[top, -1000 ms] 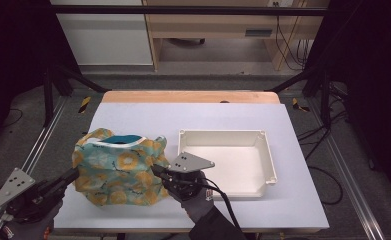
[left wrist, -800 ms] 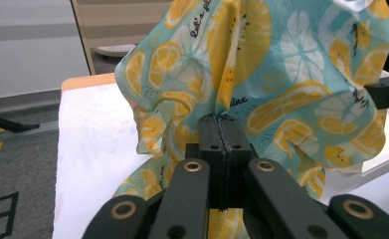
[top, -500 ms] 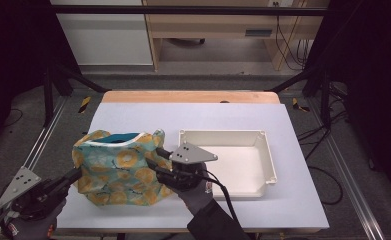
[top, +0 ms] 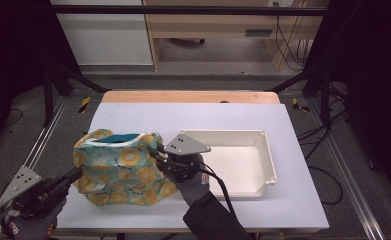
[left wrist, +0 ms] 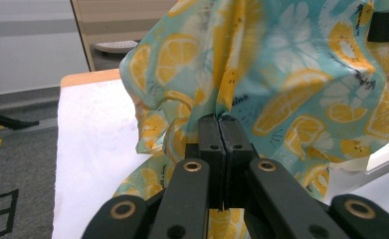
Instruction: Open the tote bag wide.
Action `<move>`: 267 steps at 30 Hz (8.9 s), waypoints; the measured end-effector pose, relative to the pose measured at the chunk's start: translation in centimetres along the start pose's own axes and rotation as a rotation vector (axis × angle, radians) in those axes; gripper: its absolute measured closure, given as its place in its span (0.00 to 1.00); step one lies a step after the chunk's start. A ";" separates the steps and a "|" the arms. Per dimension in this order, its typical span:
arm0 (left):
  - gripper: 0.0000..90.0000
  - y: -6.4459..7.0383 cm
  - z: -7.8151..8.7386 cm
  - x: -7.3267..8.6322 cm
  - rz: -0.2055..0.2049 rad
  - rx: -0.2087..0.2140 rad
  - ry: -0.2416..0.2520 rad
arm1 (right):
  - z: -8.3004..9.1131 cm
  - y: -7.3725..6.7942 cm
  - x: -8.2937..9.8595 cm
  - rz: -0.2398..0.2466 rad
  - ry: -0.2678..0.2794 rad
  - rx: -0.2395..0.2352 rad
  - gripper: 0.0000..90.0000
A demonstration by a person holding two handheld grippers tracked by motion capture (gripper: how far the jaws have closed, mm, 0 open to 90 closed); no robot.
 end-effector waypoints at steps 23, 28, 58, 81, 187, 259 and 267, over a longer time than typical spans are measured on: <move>0.62 0.6 -0.1 -3.6 0.016 -0.011 0.033 | 0.8 -2.0 1.8 0.006 -0.030 -0.066 0.99; 0.86 0.5 -0.1 -3.5 0.001 -0.006 0.042 | 0.7 -1.9 1.9 0.003 -0.030 -0.069 0.99; 0.99 -0.4 2.8 -0.3 -0.001 -0.054 0.060 | -0.3 -3.9 1.3 0.020 -0.030 -0.109 0.99; 0.99 -0.9 -1.1 3.9 -0.040 -0.060 -0.069 | -0.6 -4.0 7.3 -0.079 -0.091 -0.068 0.99; 0.97 -4.2 -7.4 12.3 -0.091 -0.092 -0.533 | -5.4 -7.3 13.5 -0.026 -0.321 -0.031 1.00; 0.98 -6.1 -7.8 11.4 -0.066 -0.140 -0.478 | -4.4 -7.0 16.7 -0.044 -0.413 0.064 0.98; 0.88 -5.5 -6.9 10.5 -0.063 -0.112 -0.413 | -3.9 -7.3 15.9 -0.038 -0.340 0.043 0.94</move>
Point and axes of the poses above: each handheld gripper's, and its own axes: z roughly backward along the jaws, x roughly out of its underside, y roughly to its right, the point moved 7 cm from there along -z, roughly forward along the jaws, and after that the axes turned 14 degrees about z, right-handed, at the moved point
